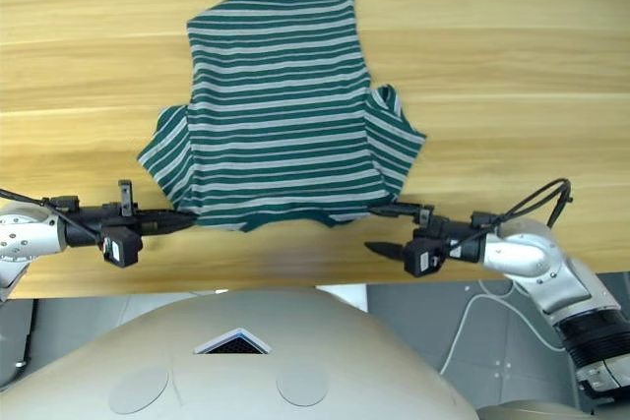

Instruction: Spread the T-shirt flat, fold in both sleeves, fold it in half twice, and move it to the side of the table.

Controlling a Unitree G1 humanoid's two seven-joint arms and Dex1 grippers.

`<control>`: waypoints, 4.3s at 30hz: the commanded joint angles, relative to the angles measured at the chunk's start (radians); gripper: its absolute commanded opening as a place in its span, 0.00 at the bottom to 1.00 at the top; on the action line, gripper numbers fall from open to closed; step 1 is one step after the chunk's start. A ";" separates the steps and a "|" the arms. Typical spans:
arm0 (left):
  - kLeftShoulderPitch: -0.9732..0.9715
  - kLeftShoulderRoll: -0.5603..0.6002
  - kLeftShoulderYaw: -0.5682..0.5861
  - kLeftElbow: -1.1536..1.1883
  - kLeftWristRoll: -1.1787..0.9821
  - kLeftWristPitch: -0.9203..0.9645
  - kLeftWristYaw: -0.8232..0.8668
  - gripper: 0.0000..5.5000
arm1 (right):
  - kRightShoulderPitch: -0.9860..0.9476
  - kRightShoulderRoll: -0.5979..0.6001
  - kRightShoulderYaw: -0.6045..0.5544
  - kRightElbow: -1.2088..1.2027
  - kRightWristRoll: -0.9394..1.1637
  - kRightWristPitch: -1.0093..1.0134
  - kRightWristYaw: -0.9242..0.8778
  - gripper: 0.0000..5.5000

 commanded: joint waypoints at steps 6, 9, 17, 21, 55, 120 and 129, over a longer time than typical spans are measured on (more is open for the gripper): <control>-0.068 -0.042 0.049 0.086 0.074 0.027 0.014 0.00 | -0.086 0.057 -0.053 0.099 -0.192 0.100 -0.067 0.67; -0.080 -0.059 0.048 0.100 0.099 0.029 0.016 0.00 | -0.098 0.064 -0.051 0.122 -0.249 0.121 -0.087 0.67; -0.084 -0.070 0.051 0.097 0.106 0.023 0.013 0.00 | -0.099 0.070 -0.016 0.112 -0.270 0.095 -0.094 0.47; -0.086 -0.069 0.052 0.093 0.101 0.027 0.011 0.00 | -0.102 0.073 -0.008 0.119 -0.272 0.091 -0.097 0.35; 0.043 -0.061 0.447 -0.202 -0.284 0.090 -0.306 0.00 | 0.140 -0.186 -0.390 -0.124 0.322 -0.196 -0.017 0.00; -0.082 -0.140 0.065 0.067 0.274 0.145 0.089 0.07 | -0.114 0.052 -0.005 0.093 -0.154 0.115 -0.133 0.18; -0.034 -0.087 0.068 0.028 0.185 0.215 0.022 0.36 | -0.092 0.050 -0.083 0.110 -0.118 0.086 -0.136 0.50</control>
